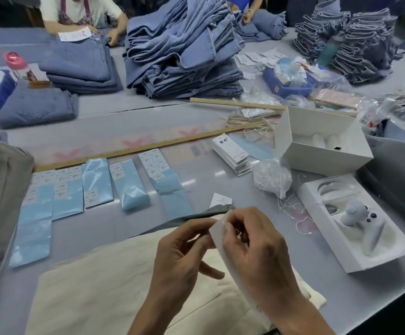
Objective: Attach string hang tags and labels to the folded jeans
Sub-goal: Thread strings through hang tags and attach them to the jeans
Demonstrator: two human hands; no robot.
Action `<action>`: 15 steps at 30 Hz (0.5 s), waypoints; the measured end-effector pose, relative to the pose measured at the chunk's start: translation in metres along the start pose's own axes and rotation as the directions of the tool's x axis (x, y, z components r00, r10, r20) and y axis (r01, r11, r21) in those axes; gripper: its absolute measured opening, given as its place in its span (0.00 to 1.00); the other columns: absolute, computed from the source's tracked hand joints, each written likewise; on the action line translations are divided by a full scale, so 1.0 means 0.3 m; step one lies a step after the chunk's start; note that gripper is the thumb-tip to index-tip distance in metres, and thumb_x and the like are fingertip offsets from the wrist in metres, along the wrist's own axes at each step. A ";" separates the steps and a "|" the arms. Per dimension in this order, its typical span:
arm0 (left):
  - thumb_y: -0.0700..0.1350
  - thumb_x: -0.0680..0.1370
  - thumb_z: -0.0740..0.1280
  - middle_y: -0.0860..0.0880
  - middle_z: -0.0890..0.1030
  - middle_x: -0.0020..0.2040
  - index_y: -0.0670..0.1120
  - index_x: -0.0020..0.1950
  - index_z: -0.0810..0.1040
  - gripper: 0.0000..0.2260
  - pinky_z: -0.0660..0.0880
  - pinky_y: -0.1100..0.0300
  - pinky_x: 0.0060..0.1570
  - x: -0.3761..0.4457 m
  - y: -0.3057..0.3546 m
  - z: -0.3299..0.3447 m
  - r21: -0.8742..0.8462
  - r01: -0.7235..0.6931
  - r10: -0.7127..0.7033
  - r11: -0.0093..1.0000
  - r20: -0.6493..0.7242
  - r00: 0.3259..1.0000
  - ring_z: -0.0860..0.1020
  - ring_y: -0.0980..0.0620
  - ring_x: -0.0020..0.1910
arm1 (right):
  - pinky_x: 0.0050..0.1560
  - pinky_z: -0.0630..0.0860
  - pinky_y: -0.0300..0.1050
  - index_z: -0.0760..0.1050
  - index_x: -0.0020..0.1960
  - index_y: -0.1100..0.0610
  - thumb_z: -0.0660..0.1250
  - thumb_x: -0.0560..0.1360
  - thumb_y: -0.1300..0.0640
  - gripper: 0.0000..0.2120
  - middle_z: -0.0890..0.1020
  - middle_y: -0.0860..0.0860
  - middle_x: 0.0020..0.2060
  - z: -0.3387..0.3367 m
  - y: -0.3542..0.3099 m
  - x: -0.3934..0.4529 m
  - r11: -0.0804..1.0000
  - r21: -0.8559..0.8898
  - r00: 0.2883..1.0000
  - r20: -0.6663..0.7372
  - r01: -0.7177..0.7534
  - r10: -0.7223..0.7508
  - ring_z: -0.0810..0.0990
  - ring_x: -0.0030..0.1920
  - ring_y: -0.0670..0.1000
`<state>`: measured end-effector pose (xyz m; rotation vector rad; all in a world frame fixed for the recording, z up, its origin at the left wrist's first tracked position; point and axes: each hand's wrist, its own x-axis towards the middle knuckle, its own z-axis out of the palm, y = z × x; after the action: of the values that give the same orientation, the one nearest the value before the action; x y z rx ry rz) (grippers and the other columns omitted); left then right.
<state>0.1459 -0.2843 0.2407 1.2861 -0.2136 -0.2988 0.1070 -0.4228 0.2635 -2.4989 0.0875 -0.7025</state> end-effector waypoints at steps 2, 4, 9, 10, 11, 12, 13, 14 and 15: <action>0.42 0.75 0.74 0.45 0.86 0.46 0.48 0.49 0.87 0.04 0.81 0.53 0.28 -0.001 -0.004 -0.008 0.032 -0.013 0.014 0.999 -0.042 0.999 0.86 0.44 0.41 | 0.41 0.68 0.33 0.75 0.45 0.56 0.69 0.77 0.64 0.05 0.75 0.47 0.39 0.010 -0.004 -0.011 0.999 0.017 0.998 0.045 0.033 -0.034 0.71 0.39 0.44; 0.45 0.72 0.75 0.46 0.85 0.42 0.48 0.46 0.86 0.03 0.80 0.53 0.26 -0.001 -0.015 -0.011 0.058 -0.001 0.006 0.998 -0.081 0.997 0.85 0.44 0.38 | 0.42 0.69 0.33 0.75 0.47 0.55 0.68 0.79 0.63 0.05 0.75 0.46 0.41 0.017 -0.006 -0.025 0.997 0.060 0.995 0.089 0.042 -0.047 0.72 0.41 0.43; 0.42 0.81 0.69 0.55 0.81 0.39 0.51 0.46 0.80 0.05 0.77 0.53 0.27 0.027 -0.002 -0.023 0.783 -0.282 0.432 0.554 0.020 0.902 0.81 0.53 0.33 | 0.45 0.72 0.34 0.76 0.58 0.53 0.65 0.80 0.60 0.08 0.75 0.45 0.52 -0.041 0.041 -0.011 0.999 0.007 0.998 -0.046 -0.046 0.046 0.74 0.43 0.38; 0.44 0.80 0.68 0.54 0.81 0.38 0.49 0.47 0.80 0.03 0.76 0.52 0.26 0.038 0.023 -0.023 0.868 -0.325 0.516 0.374 0.097 0.851 0.79 0.51 0.32 | 0.45 0.74 0.37 0.77 0.60 0.54 0.64 0.80 0.59 0.09 0.75 0.45 0.53 -0.070 0.055 0.001 0.998 0.003 0.991 -0.112 -0.066 0.066 0.75 0.44 0.39; 0.44 0.80 0.68 0.53 0.80 0.37 0.48 0.47 0.80 0.03 0.75 0.50 0.25 0.051 0.054 -0.017 0.898 -0.341 0.562 0.279 0.135 0.816 0.78 0.49 0.31 | 0.45 0.75 0.39 0.77 0.60 0.55 0.63 0.80 0.59 0.10 0.75 0.46 0.53 -0.100 0.064 0.013 0.998 -0.002 0.985 -0.160 -0.069 0.068 0.75 0.46 0.40; 0.45 0.81 0.67 0.51 0.80 0.38 0.48 0.48 0.80 0.03 0.74 0.49 0.25 0.062 0.086 -0.005 0.903 -0.351 0.590 0.250 0.145 0.794 0.78 0.48 0.31 | 0.47 0.76 0.40 0.77 0.61 0.57 0.63 0.80 0.59 0.11 0.75 0.46 0.54 -0.128 0.070 0.022 0.998 -0.009 0.981 -0.185 -0.055 0.053 0.75 0.47 0.41; 0.45 0.81 0.67 0.51 0.80 0.39 0.47 0.49 0.80 0.03 0.75 0.48 0.26 0.074 0.116 0.012 0.890 -0.372 0.600 0.264 0.151 0.785 0.78 0.48 0.33 | 0.49 0.76 0.41 0.77 0.61 0.57 0.63 0.80 0.59 0.11 0.76 0.47 0.55 -0.151 0.070 0.028 0.999 -0.014 0.981 -0.193 -0.029 0.025 0.76 0.49 0.42; 0.45 0.81 0.67 0.51 0.81 0.41 0.48 0.50 0.79 0.03 0.76 0.48 0.27 0.084 0.143 0.035 0.862 -0.409 0.593 0.298 0.169 0.788 0.78 0.48 0.35 | 0.53 0.76 0.41 0.77 0.63 0.58 0.64 0.80 0.59 0.12 0.76 0.48 0.57 -0.170 0.064 0.033 1.000 -0.013 0.983 -0.184 0.009 -0.012 0.77 0.53 0.43; 0.45 0.81 0.67 0.52 0.82 0.42 0.48 0.50 0.80 0.03 0.77 0.49 0.28 0.088 0.165 0.061 0.828 -0.454 0.575 0.329 0.205 0.792 0.79 0.49 0.36 | 0.59 0.76 0.42 0.76 0.65 0.58 0.66 0.80 0.59 0.14 0.77 0.49 0.59 -0.184 0.055 0.035 0.999 -0.004 0.987 -0.154 0.052 -0.052 0.77 0.58 0.45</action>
<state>0.1698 -0.2974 0.2932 2.1326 -0.7272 0.5590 0.0898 -0.4656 0.2995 -2.4509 0.0787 -0.9167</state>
